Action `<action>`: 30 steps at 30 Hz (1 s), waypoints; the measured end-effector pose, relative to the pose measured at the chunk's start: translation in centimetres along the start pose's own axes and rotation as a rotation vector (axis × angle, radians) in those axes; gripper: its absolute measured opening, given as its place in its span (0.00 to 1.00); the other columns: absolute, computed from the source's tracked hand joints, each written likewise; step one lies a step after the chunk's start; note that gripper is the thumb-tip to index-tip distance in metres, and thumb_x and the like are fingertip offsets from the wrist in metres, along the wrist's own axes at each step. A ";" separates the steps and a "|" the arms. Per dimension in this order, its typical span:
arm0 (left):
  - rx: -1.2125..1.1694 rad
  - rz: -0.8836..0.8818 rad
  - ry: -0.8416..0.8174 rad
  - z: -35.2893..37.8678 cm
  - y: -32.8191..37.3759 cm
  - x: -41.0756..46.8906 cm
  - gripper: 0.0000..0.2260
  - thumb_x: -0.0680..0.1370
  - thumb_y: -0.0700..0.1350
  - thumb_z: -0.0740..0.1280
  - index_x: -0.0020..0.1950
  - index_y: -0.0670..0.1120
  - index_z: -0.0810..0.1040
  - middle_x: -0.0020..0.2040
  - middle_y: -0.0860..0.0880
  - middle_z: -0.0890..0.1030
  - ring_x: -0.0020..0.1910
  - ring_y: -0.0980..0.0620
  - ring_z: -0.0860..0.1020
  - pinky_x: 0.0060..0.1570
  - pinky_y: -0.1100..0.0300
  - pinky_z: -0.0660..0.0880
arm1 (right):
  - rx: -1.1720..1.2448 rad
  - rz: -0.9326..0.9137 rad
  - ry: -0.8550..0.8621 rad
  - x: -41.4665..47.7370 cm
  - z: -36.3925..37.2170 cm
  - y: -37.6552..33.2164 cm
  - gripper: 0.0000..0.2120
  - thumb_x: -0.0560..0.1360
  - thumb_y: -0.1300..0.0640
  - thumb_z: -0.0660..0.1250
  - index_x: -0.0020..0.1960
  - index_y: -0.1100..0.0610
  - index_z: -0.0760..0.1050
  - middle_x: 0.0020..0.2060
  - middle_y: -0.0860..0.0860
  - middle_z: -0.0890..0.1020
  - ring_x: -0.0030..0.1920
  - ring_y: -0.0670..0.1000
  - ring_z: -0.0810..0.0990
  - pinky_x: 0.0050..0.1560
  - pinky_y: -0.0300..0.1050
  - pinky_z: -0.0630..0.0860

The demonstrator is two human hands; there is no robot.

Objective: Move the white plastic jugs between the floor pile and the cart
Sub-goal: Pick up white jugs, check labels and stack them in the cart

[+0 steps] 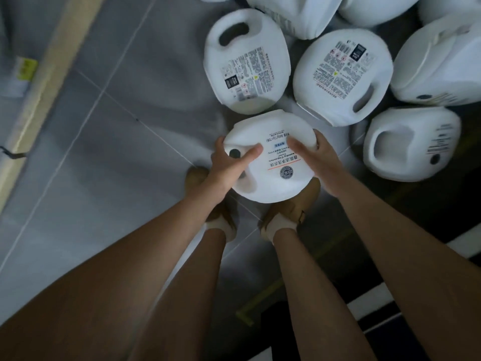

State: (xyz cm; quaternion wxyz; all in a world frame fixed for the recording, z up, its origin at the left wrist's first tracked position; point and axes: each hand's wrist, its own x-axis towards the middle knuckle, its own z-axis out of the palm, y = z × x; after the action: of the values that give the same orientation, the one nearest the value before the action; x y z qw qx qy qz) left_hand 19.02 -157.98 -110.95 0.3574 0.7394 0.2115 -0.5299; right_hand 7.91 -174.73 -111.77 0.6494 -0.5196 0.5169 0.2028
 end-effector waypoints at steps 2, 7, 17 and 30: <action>0.041 0.022 0.013 -1.5 1.3 -3.0 0.38 0.68 0.60 0.74 0.72 0.53 0.59 0.63 0.51 0.73 0.54 0.54 0.75 0.31 0.68 0.75 | 0.002 -0.007 0.018 -3.1 0.5 -1.9 0.33 0.66 0.40 0.75 0.65 0.53 0.70 0.55 0.50 0.82 0.52 0.50 0.83 0.52 0.49 0.81; 0.064 0.101 -0.011 -6.1 5.2 -12.4 0.51 0.52 0.71 0.70 0.70 0.54 0.60 0.64 0.50 0.73 0.57 0.53 0.76 0.39 0.66 0.75 | 0.000 -0.013 0.015 -11.8 1.6 -7.7 0.38 0.64 0.40 0.76 0.67 0.54 0.66 0.57 0.51 0.80 0.54 0.50 0.82 0.54 0.49 0.80; -0.094 0.246 0.035 -15.7 11.1 -31.9 0.55 0.53 0.67 0.74 0.75 0.51 0.56 0.69 0.46 0.68 0.64 0.49 0.73 0.38 0.64 0.77 | -0.189 -0.166 -0.061 -29.8 4.5 -21.6 0.40 0.66 0.38 0.74 0.72 0.50 0.61 0.61 0.50 0.77 0.59 0.51 0.78 0.60 0.51 0.77; -0.389 0.736 0.447 -29.1 19.8 -59.3 0.49 0.55 0.63 0.79 0.69 0.46 0.66 0.60 0.48 0.78 0.59 0.48 0.78 0.56 0.50 0.77 | -0.373 -0.703 -0.283 -53.4 11.3 -44.1 0.28 0.72 0.45 0.72 0.68 0.51 0.67 0.55 0.48 0.80 0.50 0.49 0.81 0.38 0.43 0.77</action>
State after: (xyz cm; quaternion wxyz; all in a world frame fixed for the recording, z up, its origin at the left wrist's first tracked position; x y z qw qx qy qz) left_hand 30.40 -145.13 -44.18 0.5992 0.7805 0.1026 -0.1462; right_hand 27.96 -166.80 -44.98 0.6384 -0.7400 0.1685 0.1285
